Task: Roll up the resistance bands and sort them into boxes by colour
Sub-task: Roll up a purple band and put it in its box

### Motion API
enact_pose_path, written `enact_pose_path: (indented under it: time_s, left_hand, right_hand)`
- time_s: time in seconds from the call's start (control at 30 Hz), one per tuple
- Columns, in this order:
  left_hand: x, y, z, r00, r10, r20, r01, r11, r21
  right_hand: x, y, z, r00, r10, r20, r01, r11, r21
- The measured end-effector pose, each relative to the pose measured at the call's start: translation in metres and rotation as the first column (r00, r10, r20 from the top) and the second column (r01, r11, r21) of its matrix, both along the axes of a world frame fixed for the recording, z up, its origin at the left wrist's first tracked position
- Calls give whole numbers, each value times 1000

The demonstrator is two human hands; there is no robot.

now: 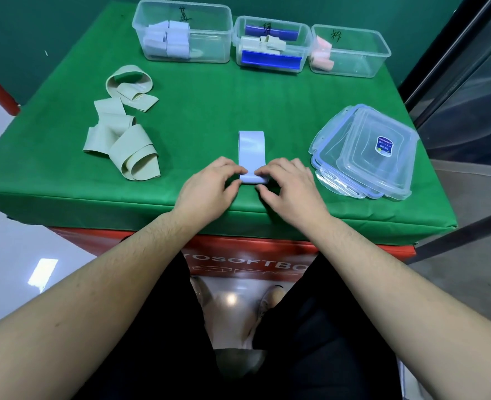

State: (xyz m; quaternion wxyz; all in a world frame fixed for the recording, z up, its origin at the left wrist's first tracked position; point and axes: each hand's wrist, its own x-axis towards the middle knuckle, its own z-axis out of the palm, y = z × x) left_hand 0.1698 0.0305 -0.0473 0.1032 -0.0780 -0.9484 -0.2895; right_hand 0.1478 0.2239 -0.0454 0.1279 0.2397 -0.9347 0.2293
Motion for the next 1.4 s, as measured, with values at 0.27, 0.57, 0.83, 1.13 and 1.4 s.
enact_pose_path:
  time_s: [0.27,0.57,0.83,1.13,1.4]
  left_hand:
    - [2,2,1,996,-37,-85,34,998,-44]
    - [-8,4,5,1000,-13,-23,10,993,-121]
    - [-2,4,4,997,-14,-76,5,994,-111]
    - [22,3,-9,984,-80,-161,67,994,-85]
    - [19,4,-5,994,-53,-100,42,993,-111]
  right_hand:
    - [-6,0,0,999,-16,49,16,1000,3]
    - [-6,-1,3,1000,-1,22,1,999,33]
    - [-5,-2,3,1000,15,-8,-15,1000,19]
    - [18,10,-9,995,43,-89,-40,999,36]
    - [15,4,-3,998,19,-59,-15,998,55]
